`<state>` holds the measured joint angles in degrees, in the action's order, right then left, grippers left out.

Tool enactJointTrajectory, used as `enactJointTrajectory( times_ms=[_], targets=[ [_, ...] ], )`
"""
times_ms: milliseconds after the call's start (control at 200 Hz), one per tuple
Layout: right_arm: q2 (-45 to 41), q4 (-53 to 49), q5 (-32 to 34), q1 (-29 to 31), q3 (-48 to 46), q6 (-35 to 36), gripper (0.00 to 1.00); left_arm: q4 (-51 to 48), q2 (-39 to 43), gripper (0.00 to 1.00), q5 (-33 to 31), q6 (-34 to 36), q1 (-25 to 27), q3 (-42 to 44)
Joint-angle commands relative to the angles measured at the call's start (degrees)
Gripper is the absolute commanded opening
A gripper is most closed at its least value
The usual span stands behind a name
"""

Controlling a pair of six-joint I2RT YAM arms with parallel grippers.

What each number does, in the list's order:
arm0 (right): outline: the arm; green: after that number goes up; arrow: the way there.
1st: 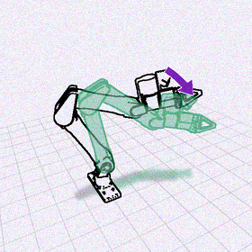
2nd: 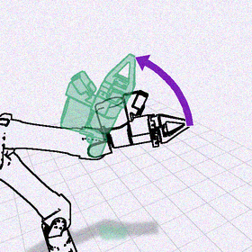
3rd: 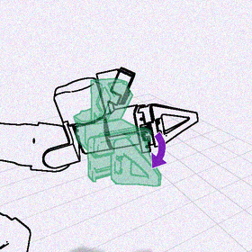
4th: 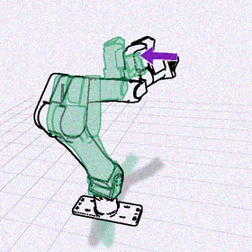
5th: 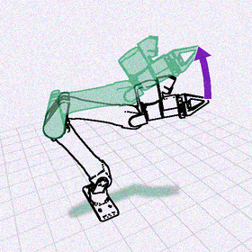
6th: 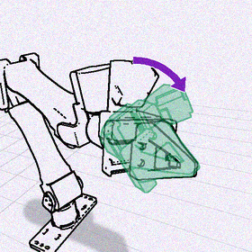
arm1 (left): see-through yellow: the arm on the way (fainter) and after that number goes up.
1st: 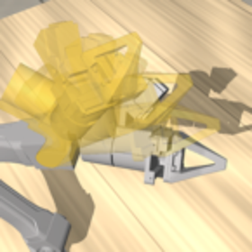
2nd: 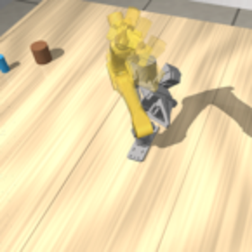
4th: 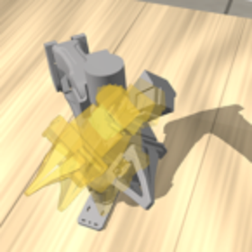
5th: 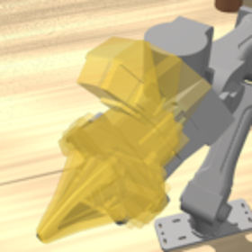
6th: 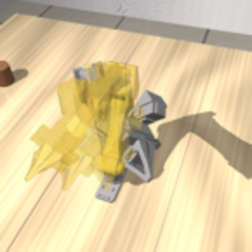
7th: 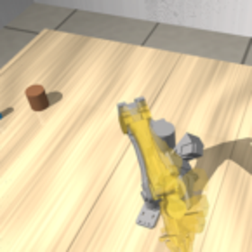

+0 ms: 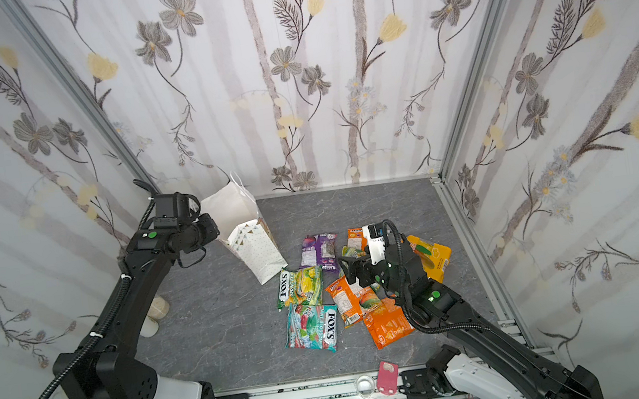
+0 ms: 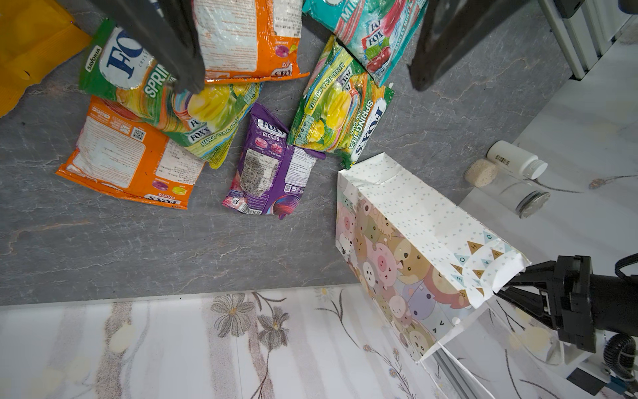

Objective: Place the snacks into the paper bag
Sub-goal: 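Grasp the paper bag's rim with left gripper while right gripper moves over candy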

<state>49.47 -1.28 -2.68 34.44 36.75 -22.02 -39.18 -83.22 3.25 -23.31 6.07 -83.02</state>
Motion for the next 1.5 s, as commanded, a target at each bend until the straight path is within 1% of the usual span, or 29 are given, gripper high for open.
enactJointTrajectory(
  times_ms=[0,130,220,330,370,460,505,560,659,799,904,1059,1159,1209,1284,1314,1339,1354,1374,1384,1399,1444,1459,1484,1494],
  targets=[
    [0.2,1.5,0.2,0.0,0.1,0.9,0.92,-0.9,0.5,0.08,2.1,1.6,-0.7,-0.9],
    [0.4,-0.5,2.3,-0.1,1.4,3.2,0.93,-2.7,-0.2,0.0,2.7,3.3,-1.1,-1.6],
    [0.5,-0.8,2.2,0.0,2.0,3.4,0.93,-3.9,-0.7,0.0,2.5,4.4,-1.2,-1.5],
    [0.5,-0.1,1.4,-0.1,2.2,2.9,0.93,-5.3,-0.7,0.0,4.6,5.3,-1.3,-1.0],
    [0.6,0.1,1.2,-0.1,2.1,2.8,0.93,-5.7,-0.4,0.0,6.5,5.4,-1.3,-0.8],
    [0.7,-0.2,1.8,0.0,2.3,4.0,0.93,-6.8,0.6,0.0,14.1,6.0,-1.4,-0.7],
    [0.9,-0.6,2.7,0.0,2.6,4.9,0.93,-8.3,1.1,0.0,15.8,6.4,-1.4,-1.1],
    [1.4,-1.4,3.3,-0.1,3.3,5.7,0.93,-10.6,1.9,0.0,15.8,7.6,-1.4,-2.0],
    [2.3,-0.7,2.8,-0.1,4.0,5.6,0.93,-14.9,3.4,0.0,13.2,9.7,-1.4,-3.3],
    [3.7,2.1,0.7,0.0,3.4,3.9,0.92,-17.1,5.2,0.0,10.7,11.8,-1.6,-1.9],
    [4.4,2.9,0.4,0.1,3.4,4.7,0.92,-16.9,6.0,0.0,12.7,13.0,-1.9,-0.2],
    [5.1,1.7,0.9,0.0,4.4,6.3,0.92,-16.4,6.6,0.0,18.8,15.3,-2.0,1.9],
    [5.7,1.5,0.6,0.0,4.6,6.1,0.92,-14.7,8.2,0.0,22.9,15.3,-2.2,3.4],
    [6.0,1.8,0.1,0.0,4.5,5.7,0.92,-14.3,8.8,0.0,23.4,15.5,-2.4,4.0],
    [6.4,2.0,-0.6,0.1,4.4,5.3,0.91,-14.7,9.4,0.0,22.2,16.0,-2.7,4.3],
    [6.7,2.0,-0.9,0.2,4.5,5.2,0.91,-15.1,9.5,0.04,21.7,16.3,-2.9,4.4],
    [6.9,2.0,-1.0,0.2,4.6,5.1,0.91,-15.6,9.5,0.11,20.9,16.5,-3.0,4.2],
    [7.0,2.0,-1.0,0.2,4.6,5.1,0.91,-15.8,9.5,0.2,20.4,16.6,-3.1,4.1],
    [7.1,2.0,-1.1,0.3,4.7,5.1,0.91,-16.1,9.5,0.39,19.5,16.7,-3.1,4.1],
    [7.2,1.9,-1.2,0.3,4.8,5.0,0.91,-16.2,9.4,0.46,19.0,16.8,-3.1,4.0],
    [7.3,1.9,-1.2,0.4,4.8,5.0,0.91,-16.3,9.5,0.51,18.2,16.8,-3.2,4.0],
    [7.6,1.7,-1.2,0.5,5.1,5.0,0.91,-16.7,9.5,0.63,16.3,17.1,-3.2,3.9],
    [7.7,1.6,-1.3,0.5,5.2,5.0,0.91,-16.7,9.4,0.7,15.8,17.2,-3.3,3.9],
    [7.9,1.5,-1.4,0.7,5.4,5.0,0.9,-16.7,9.5,0.86,14.5,17.2,-3.3,3.9],
    [8.0,1.4,-1.5,0.7,5.4,5.0,0.9,-16.7,9.5,0.9,14.1,17.1,-3.3,3.8]
  ],
)
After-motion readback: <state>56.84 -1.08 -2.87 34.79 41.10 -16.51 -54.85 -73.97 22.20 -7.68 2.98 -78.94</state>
